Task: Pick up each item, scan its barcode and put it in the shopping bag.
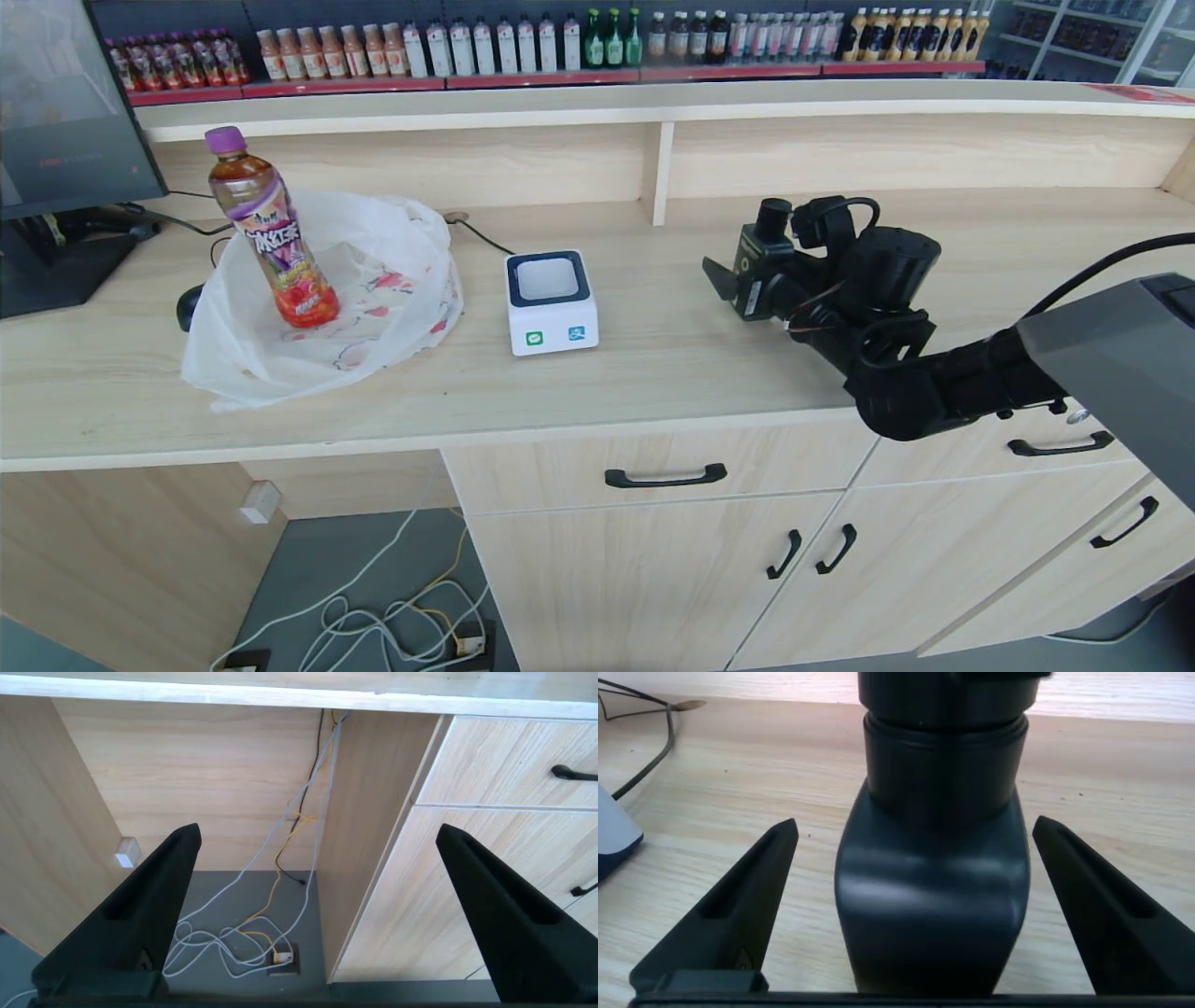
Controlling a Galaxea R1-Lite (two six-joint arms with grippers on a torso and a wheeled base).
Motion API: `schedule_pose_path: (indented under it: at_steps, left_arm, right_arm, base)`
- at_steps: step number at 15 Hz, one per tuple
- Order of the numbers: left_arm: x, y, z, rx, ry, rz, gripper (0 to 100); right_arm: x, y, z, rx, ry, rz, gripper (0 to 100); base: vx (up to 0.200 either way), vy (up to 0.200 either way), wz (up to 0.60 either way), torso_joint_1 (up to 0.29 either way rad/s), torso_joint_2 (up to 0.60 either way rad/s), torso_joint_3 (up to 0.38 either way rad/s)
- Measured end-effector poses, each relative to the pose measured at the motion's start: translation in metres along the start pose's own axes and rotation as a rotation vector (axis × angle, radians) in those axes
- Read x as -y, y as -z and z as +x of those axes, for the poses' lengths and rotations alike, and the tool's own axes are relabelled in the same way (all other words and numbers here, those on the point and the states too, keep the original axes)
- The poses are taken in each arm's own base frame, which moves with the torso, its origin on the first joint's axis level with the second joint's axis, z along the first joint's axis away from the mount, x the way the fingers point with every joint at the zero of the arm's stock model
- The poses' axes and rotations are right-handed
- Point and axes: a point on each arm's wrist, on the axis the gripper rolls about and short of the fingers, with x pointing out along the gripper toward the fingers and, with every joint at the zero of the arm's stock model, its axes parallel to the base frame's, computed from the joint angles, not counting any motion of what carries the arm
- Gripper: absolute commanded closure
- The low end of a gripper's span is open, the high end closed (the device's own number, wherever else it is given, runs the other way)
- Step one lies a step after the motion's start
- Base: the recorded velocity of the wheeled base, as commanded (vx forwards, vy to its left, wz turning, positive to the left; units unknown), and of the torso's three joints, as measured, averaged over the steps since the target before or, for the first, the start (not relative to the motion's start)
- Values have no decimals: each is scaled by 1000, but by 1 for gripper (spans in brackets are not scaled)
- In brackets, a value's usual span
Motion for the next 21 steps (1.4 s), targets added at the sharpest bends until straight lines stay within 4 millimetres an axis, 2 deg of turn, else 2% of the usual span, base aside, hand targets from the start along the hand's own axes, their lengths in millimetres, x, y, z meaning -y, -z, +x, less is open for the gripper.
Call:
schedule_pose_path:
  at_steps: [3, 4, 13, 21]
  left_arm:
    - [0, 0, 0, 0, 0, 0, 0]
    - [0, 0, 0, 0, 0, 0, 0]
    - [0, 0, 0, 0, 0, 0, 0]
    - [0, 0, 0, 0, 0, 0, 0]
  right_arm:
    - [1, 2, 0, -4, 2, 0, 0]
    - [1, 2, 0, -6, 2, 0, 100]
    - [-1, 9, 2, -13, -1, -17, 100]
    - [-8, -5, -1, 52, -12, -51, 100]
  base:
    - [0, 0, 0, 0, 0, 0]
    - [0, 0, 0, 0, 0, 0]
    - [0, 0, 0, 0, 0, 0]
    - [0, 0, 0, 0, 0, 0]
